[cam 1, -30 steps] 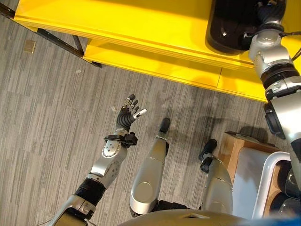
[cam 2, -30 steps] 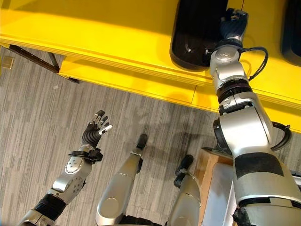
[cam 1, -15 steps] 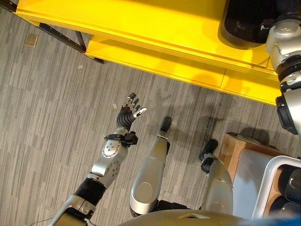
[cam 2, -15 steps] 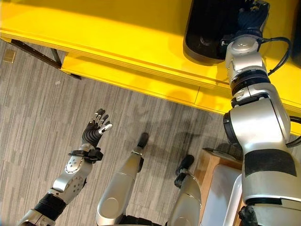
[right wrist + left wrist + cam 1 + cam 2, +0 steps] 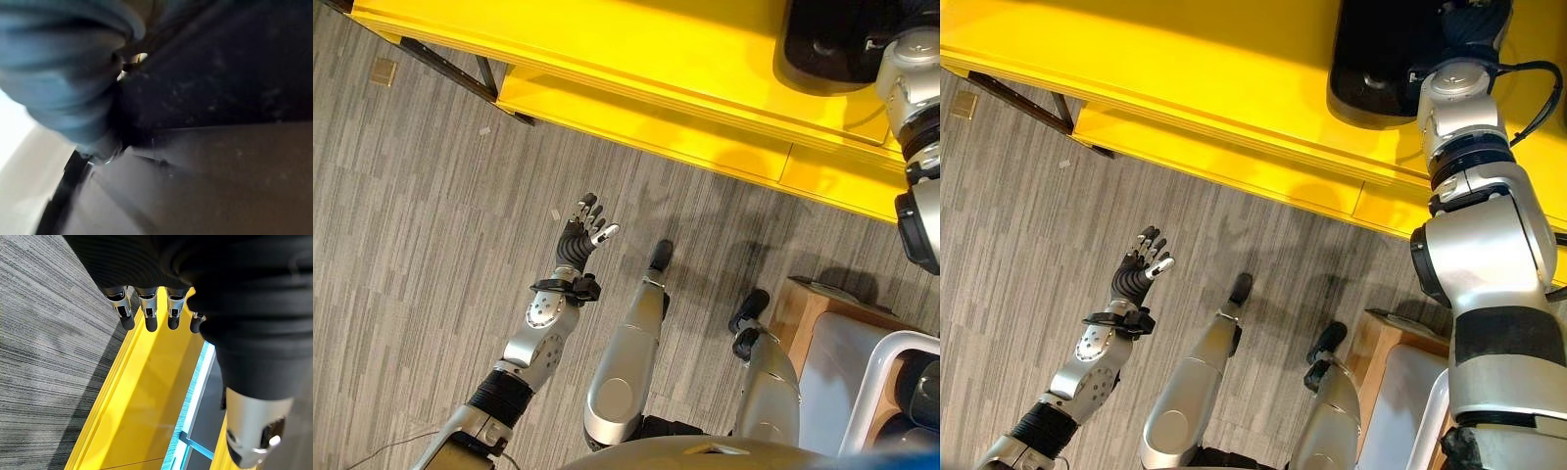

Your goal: Move parts from the plastic box to the shelf.

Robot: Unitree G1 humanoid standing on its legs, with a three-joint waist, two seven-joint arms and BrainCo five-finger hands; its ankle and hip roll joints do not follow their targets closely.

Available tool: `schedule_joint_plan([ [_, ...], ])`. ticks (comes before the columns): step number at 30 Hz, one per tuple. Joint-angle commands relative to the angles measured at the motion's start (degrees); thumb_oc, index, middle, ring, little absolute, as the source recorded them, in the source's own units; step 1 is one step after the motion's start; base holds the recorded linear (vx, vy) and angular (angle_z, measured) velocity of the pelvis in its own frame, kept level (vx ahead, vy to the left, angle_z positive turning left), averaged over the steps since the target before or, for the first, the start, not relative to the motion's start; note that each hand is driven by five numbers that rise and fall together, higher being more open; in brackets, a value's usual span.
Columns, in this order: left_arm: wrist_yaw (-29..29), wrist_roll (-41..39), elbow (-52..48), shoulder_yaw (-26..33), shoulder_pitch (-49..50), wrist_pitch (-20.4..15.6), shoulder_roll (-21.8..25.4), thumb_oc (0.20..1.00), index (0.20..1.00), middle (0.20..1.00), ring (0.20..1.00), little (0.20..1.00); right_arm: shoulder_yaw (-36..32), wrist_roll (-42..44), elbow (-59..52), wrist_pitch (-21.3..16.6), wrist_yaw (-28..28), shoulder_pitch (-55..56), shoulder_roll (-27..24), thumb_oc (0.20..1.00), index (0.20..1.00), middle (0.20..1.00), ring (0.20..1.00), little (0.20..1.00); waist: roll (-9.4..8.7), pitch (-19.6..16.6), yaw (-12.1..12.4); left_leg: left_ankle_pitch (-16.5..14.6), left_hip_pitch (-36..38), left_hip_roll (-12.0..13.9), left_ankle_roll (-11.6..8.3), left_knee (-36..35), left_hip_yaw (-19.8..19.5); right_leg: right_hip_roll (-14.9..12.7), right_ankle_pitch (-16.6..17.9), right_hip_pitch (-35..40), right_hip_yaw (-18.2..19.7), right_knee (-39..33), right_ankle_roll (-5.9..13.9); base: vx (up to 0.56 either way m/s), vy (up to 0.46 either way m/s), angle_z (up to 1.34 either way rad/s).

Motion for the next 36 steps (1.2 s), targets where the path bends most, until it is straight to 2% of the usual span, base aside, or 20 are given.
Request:
schedule_joint_plan([
  [1,-0.2,-0.5,-5.1,-0.6,-0.5,-3.3,3.6,1.000,1.000,1.000,1.000,1.000,3.5,1.1,-1.4,-3.1,-1.5,-6.4,-3.3,1.000,1.000,1.000,1.000,1.000,-1.44,-2.3,0.6,-9.0,-0.9,2.2,-0.84,6.1,3.2,-1.4,-1.8,3.4,1.9,-0.5,1.80,0.00,0.000,0.00],
  [24,-1.0,-1.3,-4.4,0.3,0.6,-3.1,4.7,1.000,1.000,1.000,1.000,1.000,2.8,-0.3,-6.1,-3.7,-1.9,-4.3,0.7,1.000,1.000,1.000,1.000,1.000,-1.90,-2.9,-0.7,-8.9,1.8,3.2,-0.92,5.4,4.5,-0.6,-1.1,5.1,2.8,-2.0,1.96,0.00,0.000,-0.01],
  [25,-1.0,-1.4,-4.4,0.5,0.6,-3.1,4.8,1.000,1.000,1.000,1.000,1.000,2.8,-0.5,-6.6,-3.8,-2.0,-4.1,0.9,1.000,1.000,1.000,1.000,1.000,-1.92,-2.9,-0.8,-8.9,1.9,3.2,-0.92,5.3,4.7,-0.5,-1.1,5.2,2.9,-2.1,1.94,-0.09,0.028,-0.06],
  [26,-1.0,-1.3,-4.6,0.6,0.7,-3.0,4.9,1.000,1.000,1.000,1.000,1.000,2.5,-0.7,-7.0,-3.9,-2.1,-3.8,0.9,1.000,1.000,1.000,1.000,1.000,-1.90,-2.8,-1.1,-7.4,1.3,3.0,-0.63,5.2,4.9,-0.8,0.1,4.7,2.7,-2.4,1.55,-0.09,0.027,-0.07],
  [27,-1.0,-1.3,-4.5,0.7,0.8,-3.0,4.8,1.000,1.000,1.000,1.000,1.000,2.2,-0.8,-7.7,-4.1,-2.2,-3.5,1.1,1.000,1.000,1.000,1.000,1.000,-1.97,-2.9,-1.3,-7.4,1.5,3.0,-0.65,5.2,5.0,-0.7,0.1,4.8,2.8,-2.4,1.55,-0.01,0.002,-0.06],
  [28,-1.0,-1.4,-4.5,0.9,1.0,-3.0,4.8,1.000,1.000,1.000,1.000,1.000,2.0,-0.8,-8.2,-4.3,-2.4,-3.2,1.4,1.000,1.000,1.000,1.000,1.000,-2.05,-3.2,-1.4,-8.9,2.3,3.4,-0.92,5.2,4.9,-0.4,-1.0,5.4,3.1,-2.2,1.90,-0.01,-0.002,-0.07],
  [29,-1.0,-1.3,-4.5,1.0,1.0,-2.9,4.8,1.000,1.000,1.000,1.000,1.000,1.9,-1.1,-8.8,-4.4,-2.5,-2.8,1.6,1.000,1.000,1.000,1.000,1.000,-2.08,-3.0,-1.7,-7.4,1.8,3.1,-0.68,5.1,5.1,-0.7,0.1,4.8,2.9,-2.4,1.50,-0.01,0.001,-0.09],
  [36,-1.1,-1.4,-4.2,1.3,1.7,-2.4,4.6,1.000,1.000,1.000,1.000,1.000,0.1,-2.7,-15.1,-5.5,-3.4,1.1,2.5,1.000,1.000,1.000,1.000,1.000,-2.55,-2.9,-3.3,-7.5,2.7,3.6,-0.74,5.1,5.6,-0.3,-0.1,5.3,3.4,-2.3,1.41,-0.02,0.006,-0.07],
])
